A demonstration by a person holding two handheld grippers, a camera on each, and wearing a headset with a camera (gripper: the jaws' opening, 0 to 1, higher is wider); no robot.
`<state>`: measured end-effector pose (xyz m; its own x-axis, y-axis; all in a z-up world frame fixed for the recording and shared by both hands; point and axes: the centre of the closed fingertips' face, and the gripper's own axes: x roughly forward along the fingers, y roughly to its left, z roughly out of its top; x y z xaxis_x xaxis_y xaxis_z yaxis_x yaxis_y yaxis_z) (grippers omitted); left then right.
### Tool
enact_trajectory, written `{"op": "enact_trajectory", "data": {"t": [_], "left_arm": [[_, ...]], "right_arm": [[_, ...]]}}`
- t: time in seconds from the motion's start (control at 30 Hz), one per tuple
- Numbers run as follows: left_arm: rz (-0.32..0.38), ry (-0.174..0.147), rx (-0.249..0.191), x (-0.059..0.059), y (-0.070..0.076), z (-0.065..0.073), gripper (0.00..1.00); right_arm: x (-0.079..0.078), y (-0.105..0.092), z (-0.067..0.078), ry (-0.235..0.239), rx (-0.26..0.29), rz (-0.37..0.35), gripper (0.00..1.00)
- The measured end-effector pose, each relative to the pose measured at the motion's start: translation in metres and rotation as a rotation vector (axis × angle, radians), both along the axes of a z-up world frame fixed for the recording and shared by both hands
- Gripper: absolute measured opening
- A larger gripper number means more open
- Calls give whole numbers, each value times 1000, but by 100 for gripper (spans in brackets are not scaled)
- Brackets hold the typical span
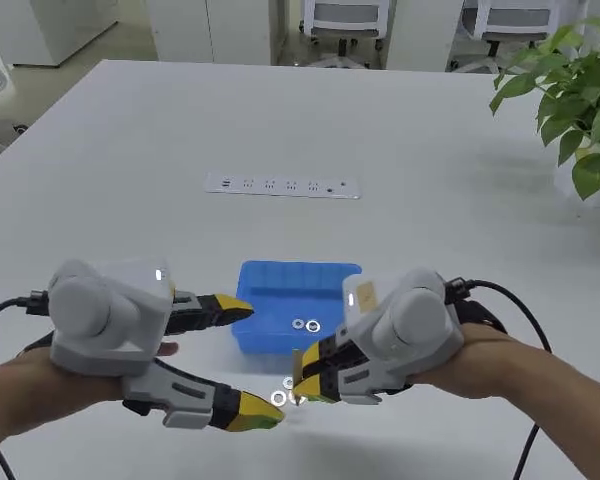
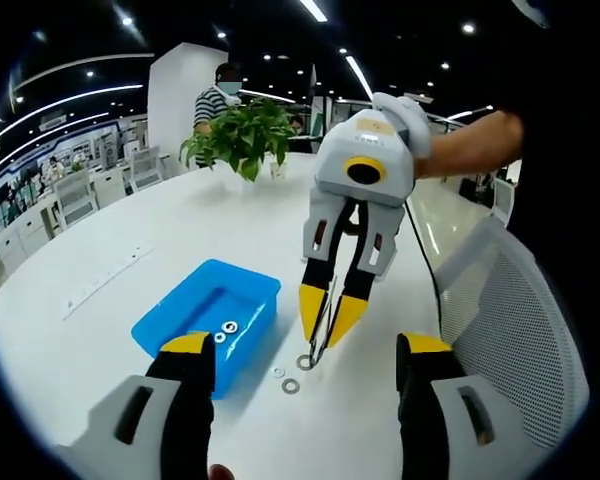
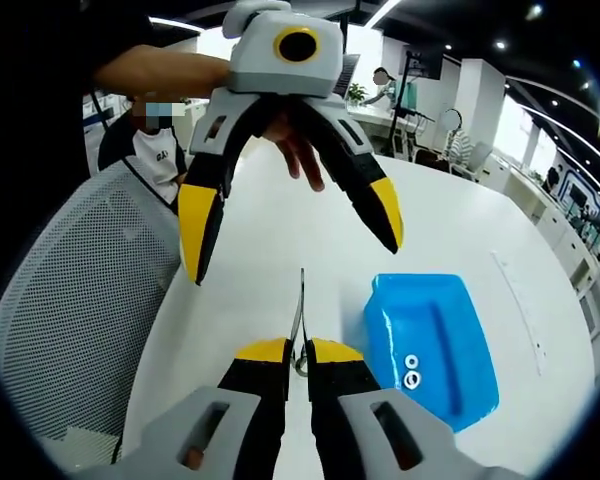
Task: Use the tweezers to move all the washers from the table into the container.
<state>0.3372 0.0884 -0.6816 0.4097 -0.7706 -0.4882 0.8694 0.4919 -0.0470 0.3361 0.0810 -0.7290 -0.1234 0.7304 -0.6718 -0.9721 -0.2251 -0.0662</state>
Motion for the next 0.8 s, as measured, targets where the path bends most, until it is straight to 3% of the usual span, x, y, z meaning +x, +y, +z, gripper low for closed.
{"op": "enact_trajectory", "data": {"t": [0.5, 0.8], "left_arm": [[69, -8, -23, -1, 8, 5, 98], [89, -9, -34, 1, 14, 6, 99]], "right_arm": [[12, 2, 27, -5, 18, -12, 8], [27, 7, 40, -21, 34, -13, 7]]}}
